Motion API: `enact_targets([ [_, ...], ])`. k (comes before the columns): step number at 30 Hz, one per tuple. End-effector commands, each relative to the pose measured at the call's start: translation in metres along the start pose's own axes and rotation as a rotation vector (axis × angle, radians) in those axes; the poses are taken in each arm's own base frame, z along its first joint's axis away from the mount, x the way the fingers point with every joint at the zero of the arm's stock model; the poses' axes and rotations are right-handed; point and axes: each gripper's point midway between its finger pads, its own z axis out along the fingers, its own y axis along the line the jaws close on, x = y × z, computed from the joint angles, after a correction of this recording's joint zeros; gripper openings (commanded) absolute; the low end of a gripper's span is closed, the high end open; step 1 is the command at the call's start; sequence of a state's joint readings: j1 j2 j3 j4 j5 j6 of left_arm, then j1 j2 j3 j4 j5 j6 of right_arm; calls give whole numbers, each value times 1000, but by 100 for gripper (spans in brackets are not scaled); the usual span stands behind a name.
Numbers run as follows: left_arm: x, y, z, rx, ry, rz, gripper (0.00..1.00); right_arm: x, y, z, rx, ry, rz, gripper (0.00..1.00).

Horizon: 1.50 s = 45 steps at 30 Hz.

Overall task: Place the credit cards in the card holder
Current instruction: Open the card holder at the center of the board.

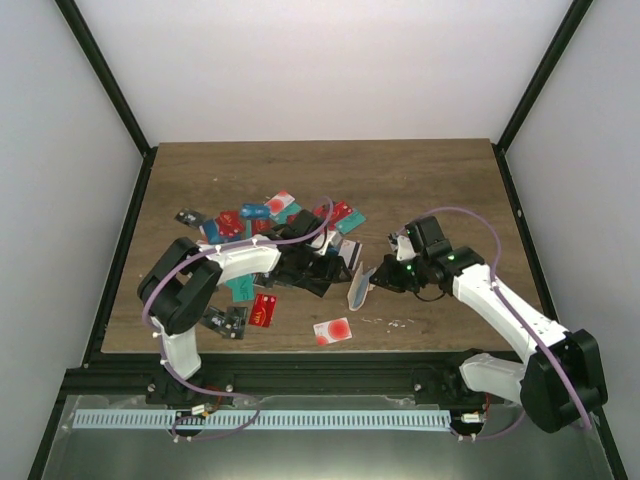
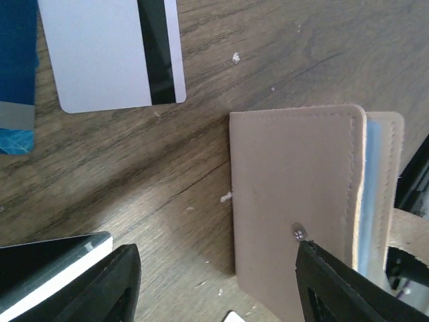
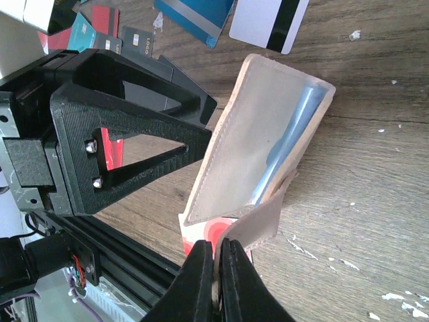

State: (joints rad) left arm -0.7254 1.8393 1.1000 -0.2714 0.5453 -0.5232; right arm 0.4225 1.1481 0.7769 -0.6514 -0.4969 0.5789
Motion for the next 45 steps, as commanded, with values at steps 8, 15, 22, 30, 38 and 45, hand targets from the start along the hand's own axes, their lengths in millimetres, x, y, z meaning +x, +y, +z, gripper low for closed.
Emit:
enact_targets([
  [8,-8,-11,-17,-68,-49,56,69,1,0,-4,12,-3,-37,1],
  [15,-12,-16,-42,-116,-107,57,69,6,-14,-2,72,7,-21,1],
  [22,-2,-27,-43,-78,-103,77,70,8,-21,0,99,3,-19,1],
  [30,5,-24,-8,-66,-34,81,65,7,-41,4,181,-8,3,1],
  [38,-4,-39,-14,-113,-41,118,63,3,-51,9,220,-15,9,1],
  [45,-23,-68,-49,-166,-124,165,67,-6,-36,4,176,-32,-25,1],
])
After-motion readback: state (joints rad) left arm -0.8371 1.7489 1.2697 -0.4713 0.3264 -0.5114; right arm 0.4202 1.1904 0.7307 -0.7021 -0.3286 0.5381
